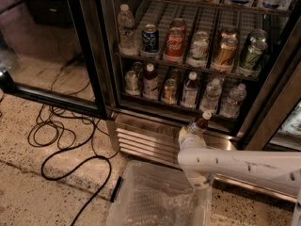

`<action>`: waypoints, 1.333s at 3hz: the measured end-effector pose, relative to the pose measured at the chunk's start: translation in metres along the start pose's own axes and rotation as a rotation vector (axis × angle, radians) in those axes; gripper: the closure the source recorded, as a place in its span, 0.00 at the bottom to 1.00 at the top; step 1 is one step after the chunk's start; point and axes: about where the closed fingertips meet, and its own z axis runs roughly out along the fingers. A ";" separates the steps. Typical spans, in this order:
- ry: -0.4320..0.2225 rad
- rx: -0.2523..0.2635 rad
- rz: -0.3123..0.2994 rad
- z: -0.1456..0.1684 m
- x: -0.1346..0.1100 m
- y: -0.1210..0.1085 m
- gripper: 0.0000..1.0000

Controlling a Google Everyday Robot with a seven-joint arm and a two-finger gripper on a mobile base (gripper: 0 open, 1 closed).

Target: Pick blue plastic bottle from bottom shelf of fridge

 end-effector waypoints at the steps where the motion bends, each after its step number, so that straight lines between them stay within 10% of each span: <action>1: 0.049 -0.009 0.004 -0.020 0.022 0.000 1.00; 4: 0.421 -0.071 0.093 -0.107 0.147 0.004 1.00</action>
Offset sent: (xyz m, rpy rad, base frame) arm -0.1273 0.0825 -0.0556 0.1755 0.2375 0.1443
